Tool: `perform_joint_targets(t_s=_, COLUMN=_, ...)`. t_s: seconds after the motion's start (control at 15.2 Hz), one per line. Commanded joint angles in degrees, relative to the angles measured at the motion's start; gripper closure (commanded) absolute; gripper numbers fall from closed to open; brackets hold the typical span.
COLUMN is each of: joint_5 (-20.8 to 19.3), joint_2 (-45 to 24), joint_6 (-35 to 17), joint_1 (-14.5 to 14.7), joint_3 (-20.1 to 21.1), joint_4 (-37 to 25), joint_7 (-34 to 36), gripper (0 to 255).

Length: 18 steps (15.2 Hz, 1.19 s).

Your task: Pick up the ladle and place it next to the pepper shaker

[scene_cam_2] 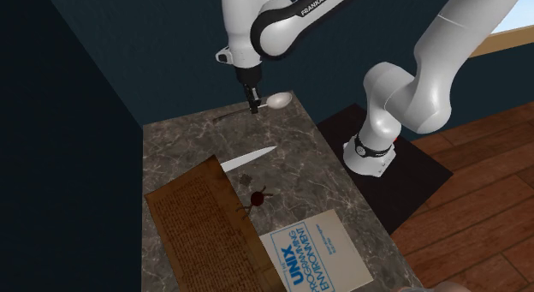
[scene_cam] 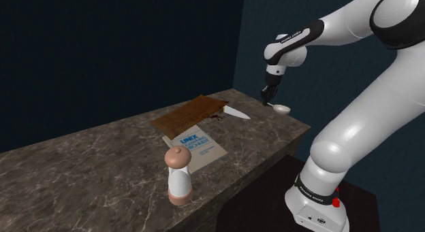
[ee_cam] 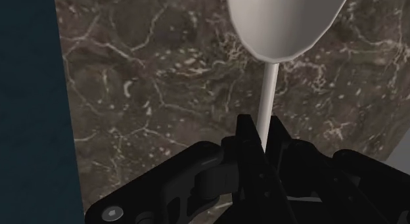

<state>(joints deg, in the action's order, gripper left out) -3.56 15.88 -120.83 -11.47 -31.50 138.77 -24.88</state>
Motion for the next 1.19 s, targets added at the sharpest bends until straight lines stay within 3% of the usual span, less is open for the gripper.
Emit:
perform_joint_targets(t_s=0.0, joint_5=-0.39, joint_2=0.97, joint_6=1.69, joint_1=-0.13, joint_3=0.34, joint_4=-0.78, joint_7=0.45, gripper=255)
perform_joint_targets(t_s=1.12, joint_5=-1.38, joint_2=5.56, joint_6=15.42, joint_1=-0.35, joint_3=2.70, joint_4=-10.30, joint_7=2.67, gripper=255)
